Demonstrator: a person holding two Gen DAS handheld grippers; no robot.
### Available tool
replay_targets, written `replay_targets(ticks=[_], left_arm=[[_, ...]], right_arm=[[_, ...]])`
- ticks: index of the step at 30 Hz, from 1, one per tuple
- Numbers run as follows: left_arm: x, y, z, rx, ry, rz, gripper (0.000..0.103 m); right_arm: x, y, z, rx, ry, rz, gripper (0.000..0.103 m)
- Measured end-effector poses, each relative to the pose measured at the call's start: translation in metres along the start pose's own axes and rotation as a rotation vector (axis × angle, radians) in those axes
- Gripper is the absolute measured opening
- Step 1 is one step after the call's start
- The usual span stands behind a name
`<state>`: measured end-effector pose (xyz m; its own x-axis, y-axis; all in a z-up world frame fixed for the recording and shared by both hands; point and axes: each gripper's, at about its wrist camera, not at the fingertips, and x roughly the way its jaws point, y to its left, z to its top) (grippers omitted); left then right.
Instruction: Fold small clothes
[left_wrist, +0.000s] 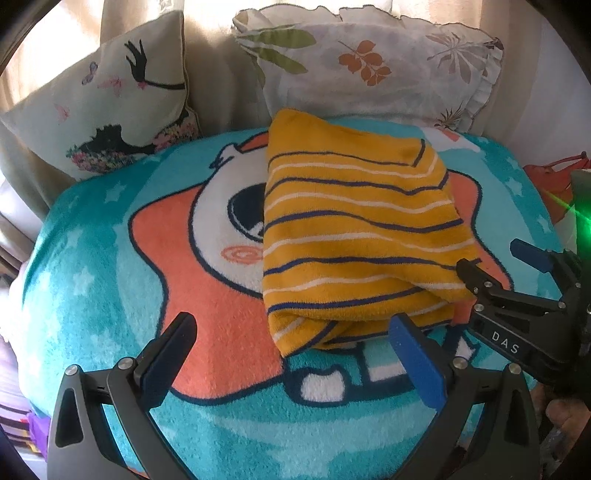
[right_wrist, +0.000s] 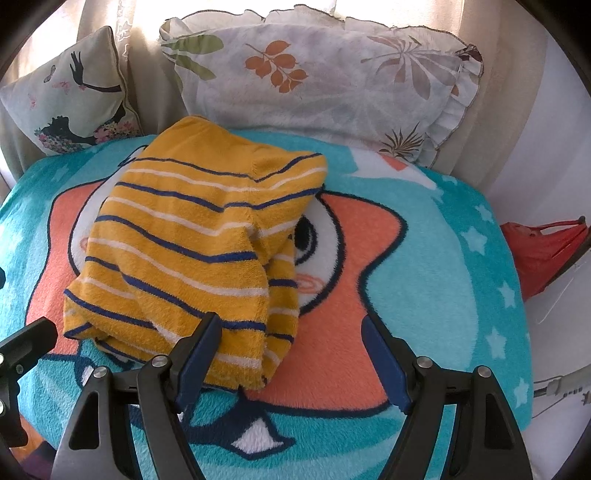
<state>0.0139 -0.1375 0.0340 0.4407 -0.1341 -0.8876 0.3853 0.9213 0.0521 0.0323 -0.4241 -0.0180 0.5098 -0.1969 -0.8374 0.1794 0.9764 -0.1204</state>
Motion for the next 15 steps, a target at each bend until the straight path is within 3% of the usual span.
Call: replay_targets(ticks=[15], left_arm=[[0.0067,0.0079,0.0018,-0.023,0.013,0.015,0.103]], right_arm=[[0.0066,0.0069,0.0054,-0.014,-0.001,0.013,0.082]])
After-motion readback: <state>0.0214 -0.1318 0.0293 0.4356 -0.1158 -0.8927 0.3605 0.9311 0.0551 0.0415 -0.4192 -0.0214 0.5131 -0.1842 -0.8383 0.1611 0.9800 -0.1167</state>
